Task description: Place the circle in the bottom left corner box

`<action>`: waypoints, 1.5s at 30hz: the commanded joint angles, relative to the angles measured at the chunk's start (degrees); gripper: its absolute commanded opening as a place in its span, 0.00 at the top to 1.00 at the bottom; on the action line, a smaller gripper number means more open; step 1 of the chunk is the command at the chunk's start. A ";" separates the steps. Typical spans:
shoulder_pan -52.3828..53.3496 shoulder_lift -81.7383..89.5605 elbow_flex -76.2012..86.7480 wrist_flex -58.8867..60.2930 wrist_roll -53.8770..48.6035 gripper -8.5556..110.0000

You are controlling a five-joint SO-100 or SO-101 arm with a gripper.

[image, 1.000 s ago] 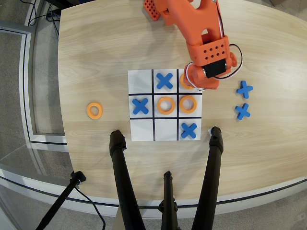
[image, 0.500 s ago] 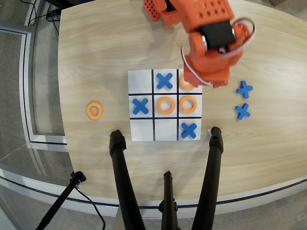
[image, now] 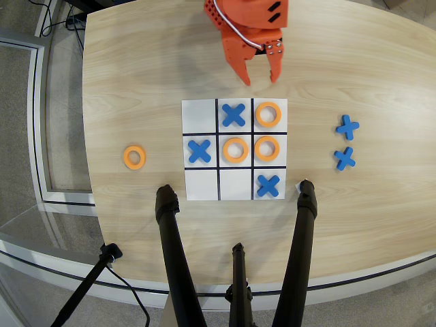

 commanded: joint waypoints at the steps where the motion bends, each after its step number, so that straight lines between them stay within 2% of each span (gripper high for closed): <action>1: 3.52 8.00 9.49 1.41 -2.81 0.80; 5: 6.24 8.44 18.28 -2.02 -4.22 0.91; 7: 7.29 8.26 22.59 -5.62 -4.92 0.93; 11: 8.61 8.53 22.59 -1.41 -4.92 0.93; 14: 16.17 8.53 22.59 -1.67 -5.01 0.93; 16: 28.12 8.53 22.59 -0.18 -4.48 0.93; 22: 75.41 10.72 22.59 -0.09 -4.31 0.93; 24: 87.80 10.72 22.59 0.00 -4.22 0.93; 27: 97.91 10.72 22.59 0.00 -4.22 0.93; 32: 105.03 10.72 22.59 0.00 -4.22 0.93; 45: 104.85 10.55 22.59 0.00 -4.22 0.93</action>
